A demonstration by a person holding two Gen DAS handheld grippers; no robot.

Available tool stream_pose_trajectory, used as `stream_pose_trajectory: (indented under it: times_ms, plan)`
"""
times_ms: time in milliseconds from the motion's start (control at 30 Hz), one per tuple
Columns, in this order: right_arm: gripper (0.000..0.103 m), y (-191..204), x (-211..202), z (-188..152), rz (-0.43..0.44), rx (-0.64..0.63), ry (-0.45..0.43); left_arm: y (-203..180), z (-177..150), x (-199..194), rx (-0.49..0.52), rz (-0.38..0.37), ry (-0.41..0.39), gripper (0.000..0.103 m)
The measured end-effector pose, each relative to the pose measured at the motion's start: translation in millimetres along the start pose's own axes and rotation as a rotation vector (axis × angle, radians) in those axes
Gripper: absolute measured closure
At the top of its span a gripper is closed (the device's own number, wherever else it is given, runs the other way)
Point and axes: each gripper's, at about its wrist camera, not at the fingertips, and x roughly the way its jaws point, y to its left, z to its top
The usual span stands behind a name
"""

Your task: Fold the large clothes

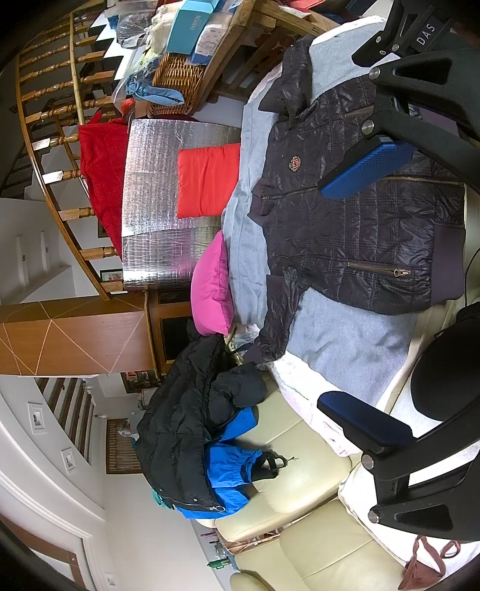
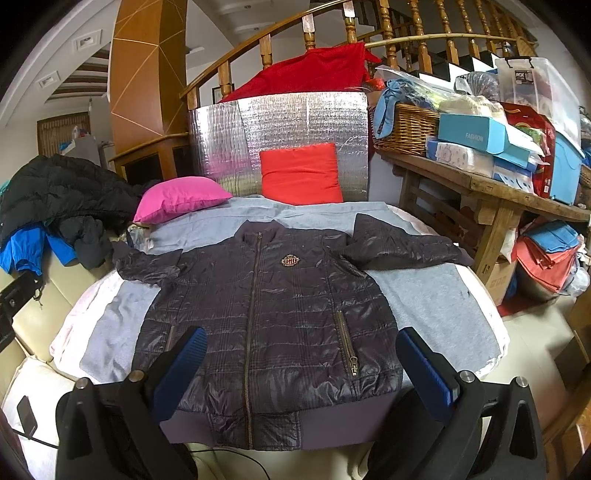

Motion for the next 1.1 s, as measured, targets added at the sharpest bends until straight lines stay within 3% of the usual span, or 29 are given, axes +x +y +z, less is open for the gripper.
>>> stream_pose_trajectory:
  times_ms: [467, 667, 833, 933, 1100]
  plan:
    - [0.0, 0, 4, -2, 0.001, 0.002, 0.009, 1, -3, 6, -0.001, -0.002, 0.013, 0.0]
    - [0.0, -14, 21, 7, 0.013, 0.028, 0.031, -2, -5, 34, 0.002, -0.019, 0.063, 0.0]
    - [0.0, -73, 72, 32, 0.094, 0.201, 0.03, -19, -11, 127, 0.049, -0.038, 0.214, 0.0]
    - [0.0, -131, 122, 44, 0.149, 0.358, 0.05, -38, -30, 220, 0.092, -0.022, 0.382, 0.0]
    - [0.0, -241, 214, 47, 0.191, 0.696, 0.083, -67, -55, 318, 0.118, 0.018, 0.501, 0.0]
